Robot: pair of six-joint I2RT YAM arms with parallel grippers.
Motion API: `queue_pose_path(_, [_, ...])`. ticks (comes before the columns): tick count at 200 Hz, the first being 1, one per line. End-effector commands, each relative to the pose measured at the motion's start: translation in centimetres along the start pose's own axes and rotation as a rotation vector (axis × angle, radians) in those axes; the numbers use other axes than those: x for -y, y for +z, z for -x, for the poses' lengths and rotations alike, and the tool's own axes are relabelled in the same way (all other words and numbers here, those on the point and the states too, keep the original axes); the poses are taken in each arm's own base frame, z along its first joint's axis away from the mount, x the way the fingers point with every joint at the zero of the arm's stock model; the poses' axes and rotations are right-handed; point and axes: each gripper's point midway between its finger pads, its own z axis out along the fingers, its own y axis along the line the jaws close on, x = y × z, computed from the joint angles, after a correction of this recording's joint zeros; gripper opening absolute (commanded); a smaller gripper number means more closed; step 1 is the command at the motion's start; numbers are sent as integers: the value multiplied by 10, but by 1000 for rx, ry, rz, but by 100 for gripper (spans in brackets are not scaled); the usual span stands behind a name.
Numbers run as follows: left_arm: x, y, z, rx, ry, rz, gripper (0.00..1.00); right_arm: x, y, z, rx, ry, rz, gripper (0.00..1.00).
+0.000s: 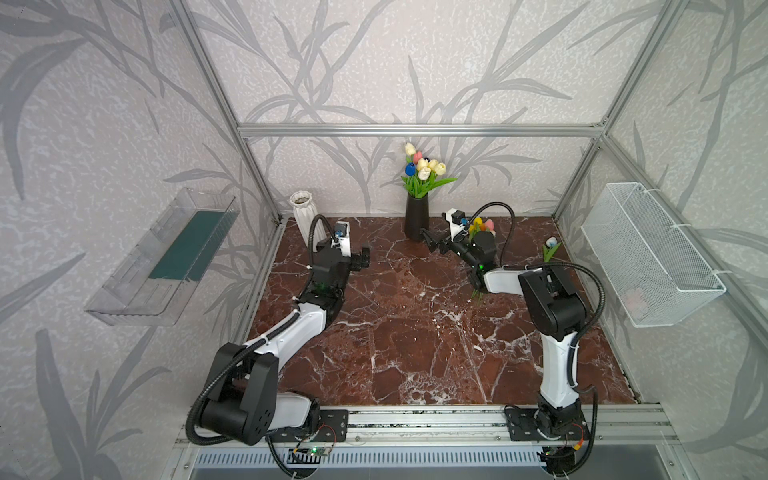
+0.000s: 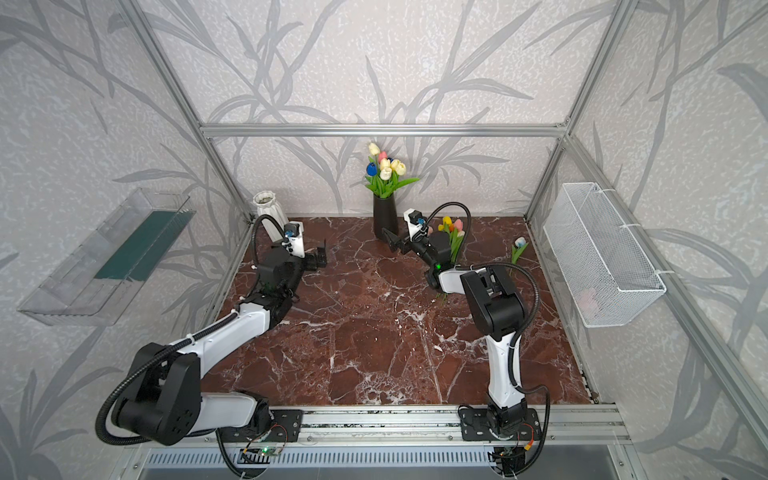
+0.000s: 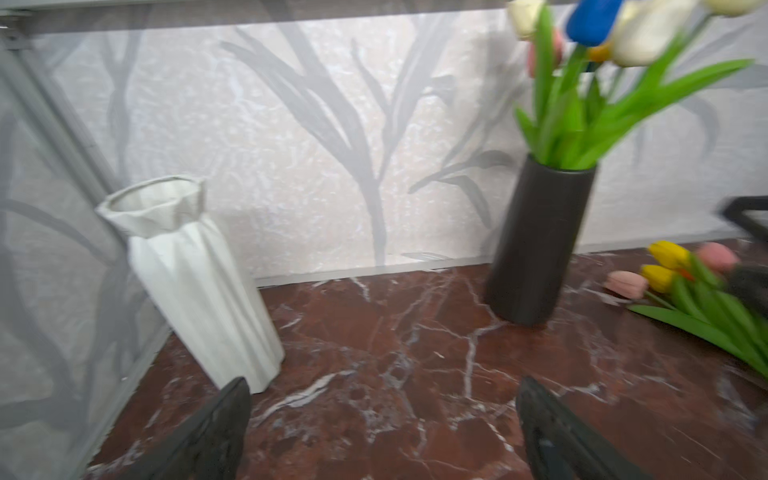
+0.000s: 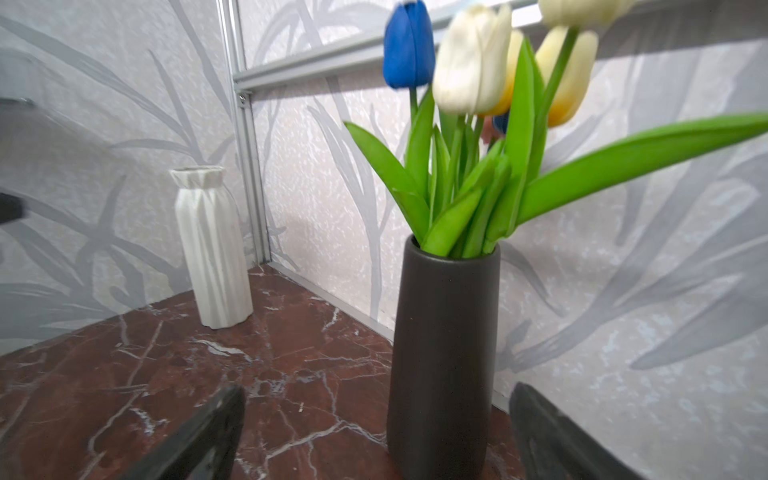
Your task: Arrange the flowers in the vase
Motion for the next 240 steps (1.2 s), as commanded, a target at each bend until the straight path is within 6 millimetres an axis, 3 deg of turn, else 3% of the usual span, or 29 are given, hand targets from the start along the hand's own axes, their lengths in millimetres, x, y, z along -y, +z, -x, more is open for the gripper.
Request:
queue_pose_path(1, [-54,20,10,7,-63,104,99,-34,-29,63,183,-34,26,99])
queue_pose_path(22, [-102,46,14,-12,-116,162,100,-65,-53,79,187,-42,54,99])
queue_pose_path(42, [-134,76,8,-67,-127,182,100,-85,-76,97,207,-23,70,99])
queue_pose_path(67, [-148,101,5,-66,-108,169,99,-103,-100,107,234,41,111,99])
queue_pose_path(126, [-144,140,-4,-54,-74,74,99,-143,-116,91,144,83,214,99])
queue_pose_path(213, [-155,198,-38,-96,-58,90,100,-146,-130,99,138,66,219,99])
queue_pose_path(240, [-152,203,-41,-75,-61,70,91,-145,-137,101,124,43,205,99])
